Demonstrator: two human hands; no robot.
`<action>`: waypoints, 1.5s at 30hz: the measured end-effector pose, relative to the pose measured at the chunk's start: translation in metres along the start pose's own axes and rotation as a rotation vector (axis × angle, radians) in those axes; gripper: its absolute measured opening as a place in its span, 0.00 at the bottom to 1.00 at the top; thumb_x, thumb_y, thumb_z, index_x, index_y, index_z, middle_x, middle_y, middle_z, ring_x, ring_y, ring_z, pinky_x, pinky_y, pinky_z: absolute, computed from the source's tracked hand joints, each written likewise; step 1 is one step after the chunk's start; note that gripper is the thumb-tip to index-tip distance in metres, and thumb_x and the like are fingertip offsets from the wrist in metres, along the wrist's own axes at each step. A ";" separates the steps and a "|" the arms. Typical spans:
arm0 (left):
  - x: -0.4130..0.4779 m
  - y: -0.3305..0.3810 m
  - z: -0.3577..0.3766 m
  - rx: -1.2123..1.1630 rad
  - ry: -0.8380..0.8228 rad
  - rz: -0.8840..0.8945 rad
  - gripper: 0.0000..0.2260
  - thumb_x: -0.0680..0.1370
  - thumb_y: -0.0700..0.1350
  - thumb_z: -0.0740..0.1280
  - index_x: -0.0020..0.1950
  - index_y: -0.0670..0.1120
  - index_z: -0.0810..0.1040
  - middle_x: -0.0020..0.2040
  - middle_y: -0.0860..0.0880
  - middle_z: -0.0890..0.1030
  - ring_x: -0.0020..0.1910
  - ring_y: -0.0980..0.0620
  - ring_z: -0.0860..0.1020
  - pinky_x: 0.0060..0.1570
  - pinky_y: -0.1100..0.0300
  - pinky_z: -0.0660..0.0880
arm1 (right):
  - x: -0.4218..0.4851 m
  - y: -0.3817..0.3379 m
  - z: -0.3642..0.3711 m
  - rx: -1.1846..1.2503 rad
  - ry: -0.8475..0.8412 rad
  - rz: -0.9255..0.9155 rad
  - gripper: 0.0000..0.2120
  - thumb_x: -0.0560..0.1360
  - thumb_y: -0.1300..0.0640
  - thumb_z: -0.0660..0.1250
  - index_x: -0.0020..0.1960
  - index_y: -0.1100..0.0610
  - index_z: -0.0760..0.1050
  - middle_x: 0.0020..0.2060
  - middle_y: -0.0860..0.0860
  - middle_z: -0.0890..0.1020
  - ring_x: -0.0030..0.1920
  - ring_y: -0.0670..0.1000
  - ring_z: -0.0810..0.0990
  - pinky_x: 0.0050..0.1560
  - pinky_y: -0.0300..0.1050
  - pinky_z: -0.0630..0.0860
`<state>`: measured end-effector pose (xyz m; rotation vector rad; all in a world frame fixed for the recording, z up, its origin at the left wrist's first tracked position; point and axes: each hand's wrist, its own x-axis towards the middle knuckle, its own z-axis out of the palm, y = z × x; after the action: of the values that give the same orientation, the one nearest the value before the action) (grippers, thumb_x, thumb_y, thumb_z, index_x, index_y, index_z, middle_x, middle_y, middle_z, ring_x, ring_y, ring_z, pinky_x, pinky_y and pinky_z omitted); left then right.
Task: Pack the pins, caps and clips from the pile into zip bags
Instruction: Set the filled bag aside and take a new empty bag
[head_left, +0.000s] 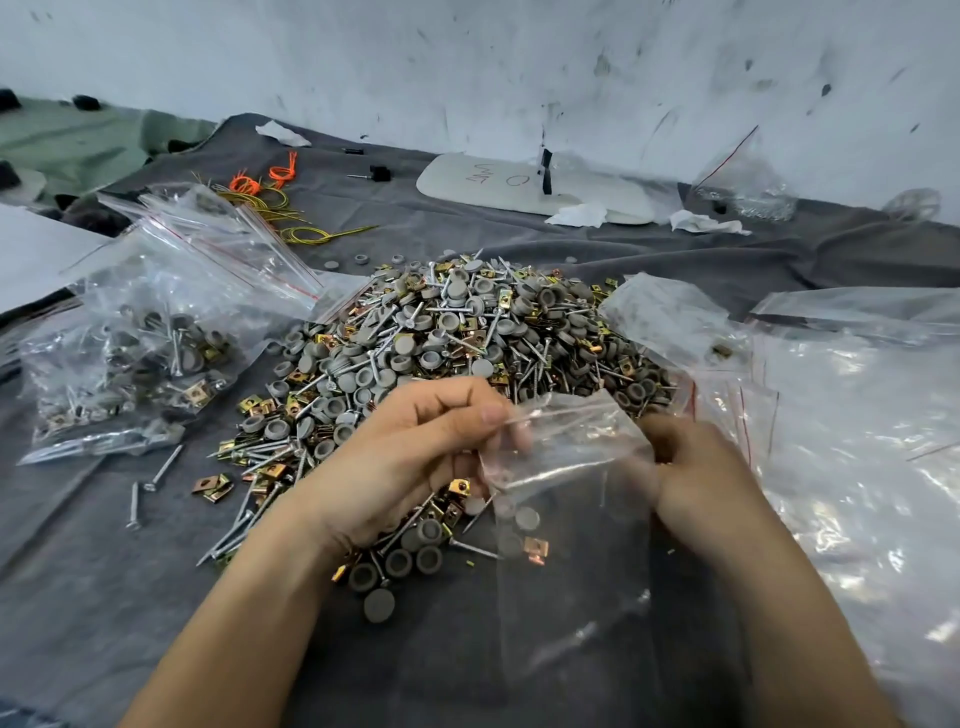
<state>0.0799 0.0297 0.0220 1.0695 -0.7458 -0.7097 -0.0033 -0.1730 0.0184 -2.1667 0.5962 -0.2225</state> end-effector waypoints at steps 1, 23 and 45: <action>0.000 0.000 -0.001 -0.042 0.023 -0.004 0.14 0.69 0.53 0.77 0.40 0.43 0.81 0.39 0.45 0.80 0.32 0.56 0.78 0.32 0.66 0.76 | -0.001 0.000 0.002 -0.076 -0.045 0.038 0.04 0.71 0.58 0.74 0.41 0.56 0.79 0.33 0.51 0.82 0.32 0.50 0.79 0.31 0.39 0.75; 0.007 -0.021 0.019 0.937 0.044 0.274 0.03 0.73 0.42 0.58 0.40 0.49 0.68 0.47 0.47 0.73 0.47 0.53 0.72 0.47 0.63 0.67 | -0.019 -0.030 0.002 0.611 0.251 -0.488 0.05 0.70 0.61 0.68 0.41 0.52 0.77 0.38 0.51 0.82 0.37 0.48 0.79 0.38 0.35 0.75; 0.009 -0.018 -0.001 0.262 0.370 0.434 0.07 0.69 0.46 0.60 0.36 0.54 0.77 0.43 0.54 0.80 0.46 0.45 0.73 0.49 0.46 0.68 | 0.012 0.002 0.026 -0.262 0.118 0.052 0.05 0.73 0.53 0.72 0.40 0.51 0.78 0.34 0.46 0.79 0.38 0.50 0.80 0.39 0.42 0.74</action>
<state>0.0828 0.0168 0.0066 1.1815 -0.7259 -0.0382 0.0162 -0.1617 0.0002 -2.3986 0.7848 -0.2575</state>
